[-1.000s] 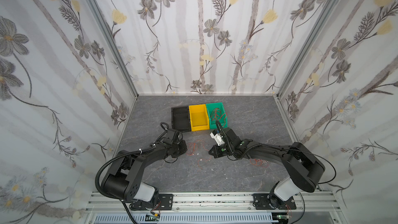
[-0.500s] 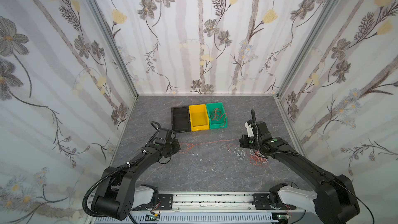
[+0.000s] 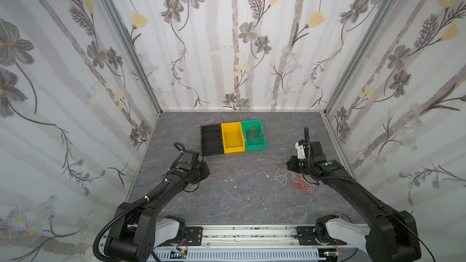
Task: Untangle the cables
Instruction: 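Pull the orange wire apart with both grippers, left drawing it toward the robot, then carry the orange wire with both grippers up over the yellow bin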
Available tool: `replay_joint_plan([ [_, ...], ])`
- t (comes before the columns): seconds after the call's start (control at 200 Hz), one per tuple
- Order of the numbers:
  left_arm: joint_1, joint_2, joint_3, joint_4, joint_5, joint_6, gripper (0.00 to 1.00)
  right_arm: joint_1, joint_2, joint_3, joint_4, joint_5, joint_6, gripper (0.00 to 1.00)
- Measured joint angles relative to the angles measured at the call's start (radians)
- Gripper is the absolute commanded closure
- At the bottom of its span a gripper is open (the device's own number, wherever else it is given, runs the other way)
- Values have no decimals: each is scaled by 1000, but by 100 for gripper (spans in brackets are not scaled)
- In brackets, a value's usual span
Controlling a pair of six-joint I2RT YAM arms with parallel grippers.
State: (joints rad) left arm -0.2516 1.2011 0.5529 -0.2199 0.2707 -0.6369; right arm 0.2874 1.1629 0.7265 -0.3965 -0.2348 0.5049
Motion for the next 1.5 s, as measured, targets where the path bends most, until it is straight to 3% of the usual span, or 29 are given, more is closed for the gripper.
replay_joint_plan([
  [0.38,-48,-33,20,44,86,1,98,136,159,43,49,-68,17,100],
  [0.685,-72,-65,46,42,93,20,82,180,243,68,-23,15,-8,100],
  [0.934,-77,-36,60,14,100,39,97,183,227,74,-37,62,-10,100],
  [1.149,-71,-87,81,-39,33,38,100,165,188,83,-61,95,-17,100],
  [1.499,19,-177,124,-154,-142,0,100,19,99,105,-126,129,-28,100],
])
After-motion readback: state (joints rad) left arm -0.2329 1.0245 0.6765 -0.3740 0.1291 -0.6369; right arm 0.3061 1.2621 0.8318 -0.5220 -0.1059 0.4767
